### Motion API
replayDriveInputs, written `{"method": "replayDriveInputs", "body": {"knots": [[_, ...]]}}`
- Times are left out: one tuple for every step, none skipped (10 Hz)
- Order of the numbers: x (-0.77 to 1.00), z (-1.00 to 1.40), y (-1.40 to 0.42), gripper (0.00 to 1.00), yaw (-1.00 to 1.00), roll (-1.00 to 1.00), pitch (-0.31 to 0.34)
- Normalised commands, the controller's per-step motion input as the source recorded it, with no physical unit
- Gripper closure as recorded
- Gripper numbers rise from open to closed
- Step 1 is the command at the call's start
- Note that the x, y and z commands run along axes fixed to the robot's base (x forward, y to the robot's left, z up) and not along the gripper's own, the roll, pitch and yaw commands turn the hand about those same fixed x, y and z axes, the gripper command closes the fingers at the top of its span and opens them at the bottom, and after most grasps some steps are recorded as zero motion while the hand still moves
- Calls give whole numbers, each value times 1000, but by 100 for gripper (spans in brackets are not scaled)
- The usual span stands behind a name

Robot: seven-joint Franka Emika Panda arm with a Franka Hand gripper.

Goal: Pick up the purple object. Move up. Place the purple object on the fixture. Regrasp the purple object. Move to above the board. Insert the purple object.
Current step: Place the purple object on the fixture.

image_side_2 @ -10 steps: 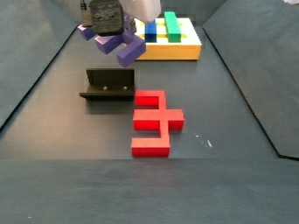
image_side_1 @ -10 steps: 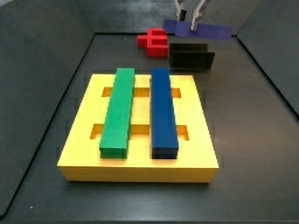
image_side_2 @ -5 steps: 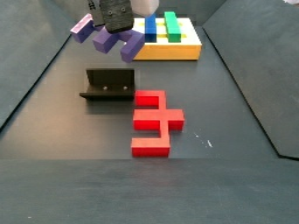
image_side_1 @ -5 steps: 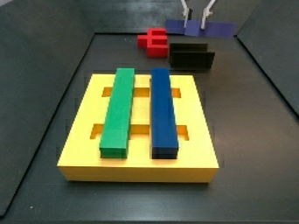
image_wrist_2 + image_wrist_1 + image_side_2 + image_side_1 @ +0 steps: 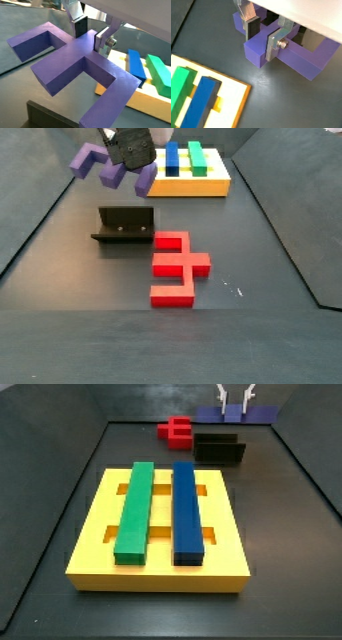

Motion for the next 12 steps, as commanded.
{"method": "replayDriveInputs", "body": {"knots": [[271,-14,114,100,500,-363,14],[234,-54,94,100,543,-349,0],[223,-69,100,100,551,-349,0],[223,-63,103,100,551,-317,0],[183,-37,137,100,557,-277,0],[114,-66,183,100,591,-226,0],[114,-17,220,100,566,-180,0],[160,-6,254,100,460,-86,74],[91,-114,220,100,329,0,103],[0,-177,180,100,217,17,66],[0,-220,160,100,154,9,54],[0,-237,131,100,146,0,17]]}}
